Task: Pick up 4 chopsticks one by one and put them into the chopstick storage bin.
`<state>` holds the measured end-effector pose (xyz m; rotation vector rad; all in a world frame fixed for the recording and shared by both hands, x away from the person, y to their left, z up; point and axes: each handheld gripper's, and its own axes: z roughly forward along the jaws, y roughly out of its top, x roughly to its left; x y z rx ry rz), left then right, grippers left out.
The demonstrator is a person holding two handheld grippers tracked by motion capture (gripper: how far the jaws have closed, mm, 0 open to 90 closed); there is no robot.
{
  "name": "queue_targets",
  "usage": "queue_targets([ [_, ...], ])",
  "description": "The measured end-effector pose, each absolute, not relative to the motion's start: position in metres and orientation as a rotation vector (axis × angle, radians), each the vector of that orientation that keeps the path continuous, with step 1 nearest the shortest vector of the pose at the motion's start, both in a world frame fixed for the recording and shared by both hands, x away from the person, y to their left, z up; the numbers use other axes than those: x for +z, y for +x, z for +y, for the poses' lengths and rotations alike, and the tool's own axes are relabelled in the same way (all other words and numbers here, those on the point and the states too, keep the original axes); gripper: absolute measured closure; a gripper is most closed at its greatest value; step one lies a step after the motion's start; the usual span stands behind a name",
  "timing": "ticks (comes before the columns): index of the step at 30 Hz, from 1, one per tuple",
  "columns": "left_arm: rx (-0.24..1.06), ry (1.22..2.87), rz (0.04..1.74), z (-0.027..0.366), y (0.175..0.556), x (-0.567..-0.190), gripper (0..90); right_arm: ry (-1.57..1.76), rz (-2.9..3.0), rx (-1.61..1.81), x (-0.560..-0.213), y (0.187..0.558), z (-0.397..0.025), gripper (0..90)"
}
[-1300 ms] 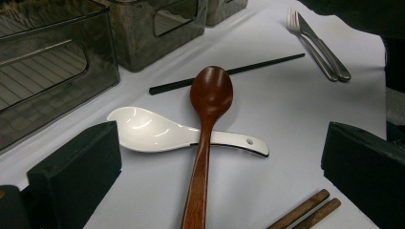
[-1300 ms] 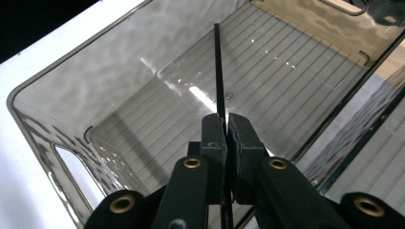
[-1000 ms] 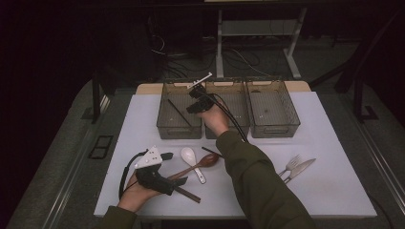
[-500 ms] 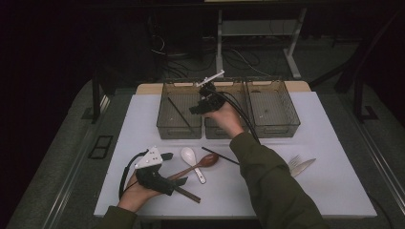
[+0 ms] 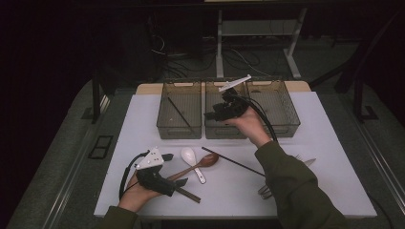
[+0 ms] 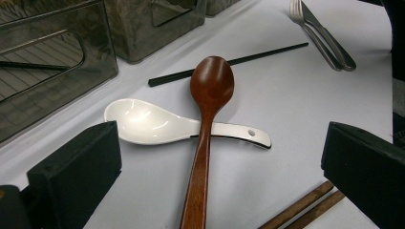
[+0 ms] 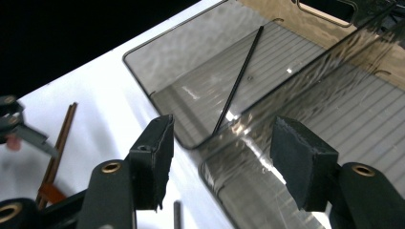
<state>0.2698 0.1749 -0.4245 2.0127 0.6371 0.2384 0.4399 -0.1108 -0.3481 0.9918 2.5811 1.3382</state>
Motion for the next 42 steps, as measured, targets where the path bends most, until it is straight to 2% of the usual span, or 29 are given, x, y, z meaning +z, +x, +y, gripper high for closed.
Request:
queue_targets([
  [24,0.243,2.022,0.641,0.174,0.270,-0.426,0.0,0.934,2.561,1.365,-0.367,0.378,-0.186,37.2],
  [39,0.244,2.035,0.635,0.174,0.269,-0.426,0.0,0.917,2.682,1.131,-0.379,0.357,-0.202,37.2],
  [42,0.244,2.036,0.634,0.174,0.269,-0.426,0.0,0.908,2.717,1.074,-0.381,0.355,-0.200,41.7],
])
